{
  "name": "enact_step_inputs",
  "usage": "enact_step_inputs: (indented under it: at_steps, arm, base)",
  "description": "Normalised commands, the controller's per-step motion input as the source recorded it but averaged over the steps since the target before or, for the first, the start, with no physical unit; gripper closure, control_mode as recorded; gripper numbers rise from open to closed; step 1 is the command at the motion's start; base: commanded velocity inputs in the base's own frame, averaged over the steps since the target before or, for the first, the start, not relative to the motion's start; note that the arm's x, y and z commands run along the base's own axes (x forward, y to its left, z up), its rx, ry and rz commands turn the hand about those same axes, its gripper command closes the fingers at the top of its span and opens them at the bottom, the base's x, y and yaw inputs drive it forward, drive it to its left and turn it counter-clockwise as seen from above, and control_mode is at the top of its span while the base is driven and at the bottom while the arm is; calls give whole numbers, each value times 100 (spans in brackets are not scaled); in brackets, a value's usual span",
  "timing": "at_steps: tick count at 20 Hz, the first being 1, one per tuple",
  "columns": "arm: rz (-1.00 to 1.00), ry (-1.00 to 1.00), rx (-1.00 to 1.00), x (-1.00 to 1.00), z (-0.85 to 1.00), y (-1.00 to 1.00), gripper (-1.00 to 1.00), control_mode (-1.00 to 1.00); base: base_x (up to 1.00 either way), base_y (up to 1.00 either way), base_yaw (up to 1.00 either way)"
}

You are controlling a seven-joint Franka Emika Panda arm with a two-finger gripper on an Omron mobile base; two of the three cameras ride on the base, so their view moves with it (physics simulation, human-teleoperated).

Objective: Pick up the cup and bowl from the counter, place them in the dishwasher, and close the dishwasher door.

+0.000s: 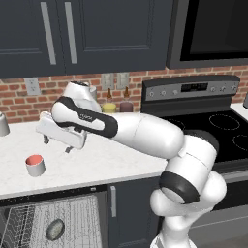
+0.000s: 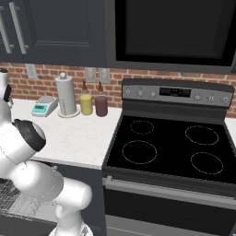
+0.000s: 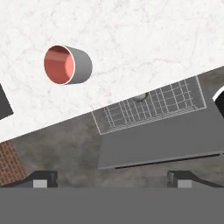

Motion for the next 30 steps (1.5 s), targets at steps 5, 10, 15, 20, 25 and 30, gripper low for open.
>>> enact_step_inputs:
  at_steps: [5, 10, 15, 20, 25, 30]
  arm:
    - [0, 0, -2, 1, -37, 5, -100, -100]
    - [1, -1, -2, 19, -30, 14, -100, -100]
    - [1, -13, -2, 36, -24, 17, -100, -100]
    - [1, -18, -6, 27, -19, 15, -100, -100]
    - [0, -5, -5, 19, -10, 13, -100, -100]
    - [0, 6, -1, 32, 0, 12, -100, -100]
  base:
    - [0, 0, 0]
    - [0, 0, 0]
    - [0, 0, 0]
    - [0, 0, 0]
    - [0, 0, 0]
    - [0, 0, 0]
